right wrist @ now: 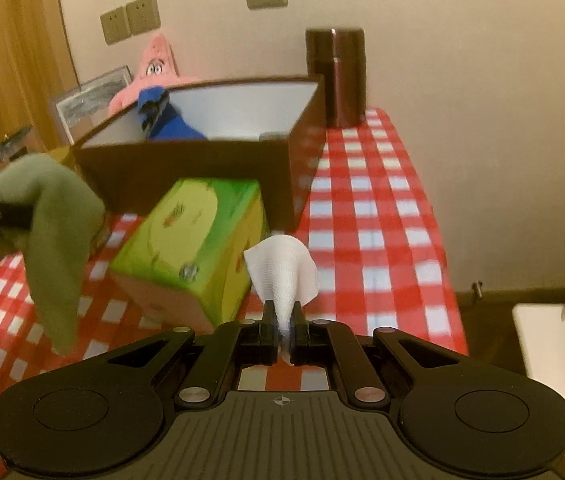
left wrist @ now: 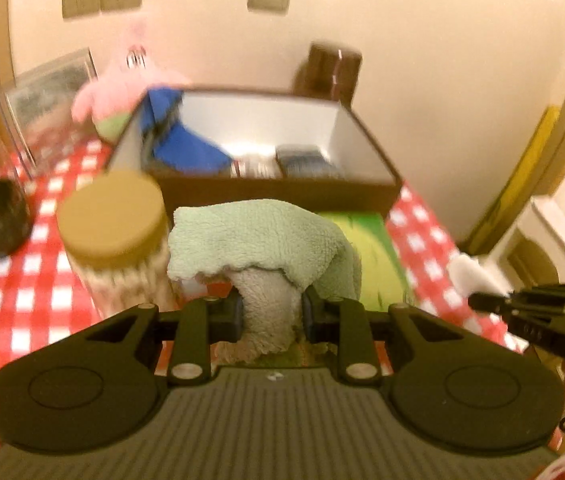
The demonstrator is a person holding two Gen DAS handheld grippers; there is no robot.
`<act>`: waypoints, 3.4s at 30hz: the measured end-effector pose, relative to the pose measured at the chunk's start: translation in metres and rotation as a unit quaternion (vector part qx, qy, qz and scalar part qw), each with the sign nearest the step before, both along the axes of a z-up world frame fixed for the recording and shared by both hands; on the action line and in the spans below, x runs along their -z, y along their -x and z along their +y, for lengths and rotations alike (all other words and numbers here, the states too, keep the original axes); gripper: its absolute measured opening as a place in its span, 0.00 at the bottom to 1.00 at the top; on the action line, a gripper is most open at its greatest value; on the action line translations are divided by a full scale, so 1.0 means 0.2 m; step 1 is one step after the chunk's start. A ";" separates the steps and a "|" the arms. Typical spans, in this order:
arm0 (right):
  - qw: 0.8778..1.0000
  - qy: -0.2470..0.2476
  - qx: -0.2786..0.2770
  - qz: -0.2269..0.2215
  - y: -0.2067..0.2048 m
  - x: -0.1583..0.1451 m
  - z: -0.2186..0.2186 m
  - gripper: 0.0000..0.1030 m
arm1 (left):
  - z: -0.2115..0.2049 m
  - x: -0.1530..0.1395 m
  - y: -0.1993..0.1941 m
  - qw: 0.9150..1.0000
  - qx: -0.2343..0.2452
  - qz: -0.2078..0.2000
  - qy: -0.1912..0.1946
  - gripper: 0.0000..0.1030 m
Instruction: Organize soft objects
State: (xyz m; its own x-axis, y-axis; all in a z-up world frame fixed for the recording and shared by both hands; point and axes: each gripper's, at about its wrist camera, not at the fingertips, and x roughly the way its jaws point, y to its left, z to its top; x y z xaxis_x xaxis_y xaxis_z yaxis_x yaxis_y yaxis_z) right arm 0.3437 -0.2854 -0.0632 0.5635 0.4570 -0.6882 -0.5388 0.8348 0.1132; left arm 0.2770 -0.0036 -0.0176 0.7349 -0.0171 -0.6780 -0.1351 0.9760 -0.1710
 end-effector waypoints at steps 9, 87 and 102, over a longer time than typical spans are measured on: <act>0.997 -0.032 -0.021 -0.065 -0.26 -0.20 0.11 0.05 | 0.12 -0.24 -0.28 0.997 -0.034 -0.061 -0.025 0.24; 0.993 -0.113 -0.030 -0.012 -0.73 -0.23 0.39 0.74 | 0.09 -0.24 -0.64 0.995 -0.055 -0.001 -0.087 0.83; 0.990 -0.138 0.008 0.027 -0.15 -0.37 0.15 0.74 | 0.00 -0.29 0.02 0.998 -0.055 0.001 -0.033 0.84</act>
